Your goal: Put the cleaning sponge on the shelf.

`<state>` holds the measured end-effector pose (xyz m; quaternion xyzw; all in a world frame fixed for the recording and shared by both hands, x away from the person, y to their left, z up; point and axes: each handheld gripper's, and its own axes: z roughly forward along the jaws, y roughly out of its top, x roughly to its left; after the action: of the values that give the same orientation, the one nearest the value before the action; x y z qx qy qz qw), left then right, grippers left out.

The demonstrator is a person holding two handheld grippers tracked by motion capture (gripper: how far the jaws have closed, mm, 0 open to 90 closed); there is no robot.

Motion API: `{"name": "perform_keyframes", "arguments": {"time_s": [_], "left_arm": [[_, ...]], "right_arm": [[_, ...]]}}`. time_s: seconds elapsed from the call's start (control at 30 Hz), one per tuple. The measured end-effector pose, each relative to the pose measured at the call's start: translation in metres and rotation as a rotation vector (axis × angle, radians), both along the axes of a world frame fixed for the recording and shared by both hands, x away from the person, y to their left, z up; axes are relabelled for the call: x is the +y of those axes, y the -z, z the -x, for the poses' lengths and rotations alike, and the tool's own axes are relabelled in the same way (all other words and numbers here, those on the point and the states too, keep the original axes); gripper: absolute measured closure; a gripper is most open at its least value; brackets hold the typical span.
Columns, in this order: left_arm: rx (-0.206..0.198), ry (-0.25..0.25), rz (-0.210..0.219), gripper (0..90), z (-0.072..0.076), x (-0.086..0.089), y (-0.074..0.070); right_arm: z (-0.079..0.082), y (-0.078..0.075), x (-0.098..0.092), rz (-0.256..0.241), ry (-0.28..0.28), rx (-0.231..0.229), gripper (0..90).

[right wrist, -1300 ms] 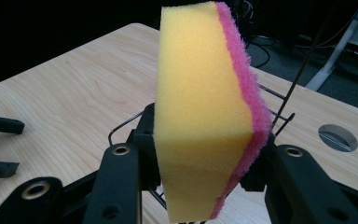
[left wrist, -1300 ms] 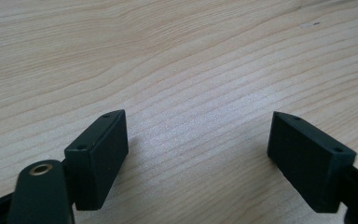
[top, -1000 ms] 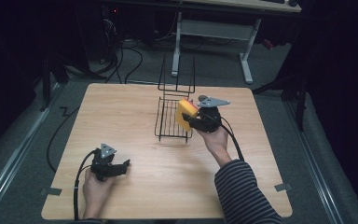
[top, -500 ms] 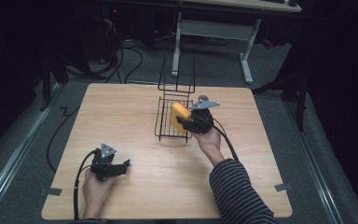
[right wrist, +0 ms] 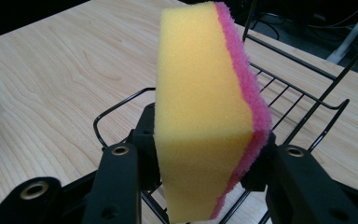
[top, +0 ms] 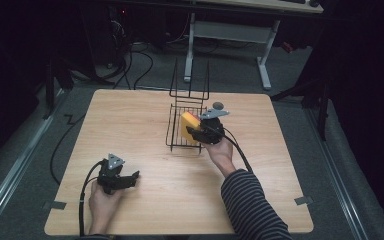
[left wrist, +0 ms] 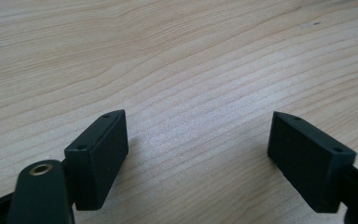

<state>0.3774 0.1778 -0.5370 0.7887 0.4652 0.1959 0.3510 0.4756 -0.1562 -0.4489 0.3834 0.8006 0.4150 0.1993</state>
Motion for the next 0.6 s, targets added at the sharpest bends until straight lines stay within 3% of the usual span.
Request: {"name": "perform_keyframes", "arguments": {"time_s": [0.6], "left_arm": [[0.000,0.000,0.000,20.8,0.0000,0.0000,0.0000]], "right_arm": [[-0.0036,0.0089,0.0028,0.024,0.000,0.030,55.0]]}}
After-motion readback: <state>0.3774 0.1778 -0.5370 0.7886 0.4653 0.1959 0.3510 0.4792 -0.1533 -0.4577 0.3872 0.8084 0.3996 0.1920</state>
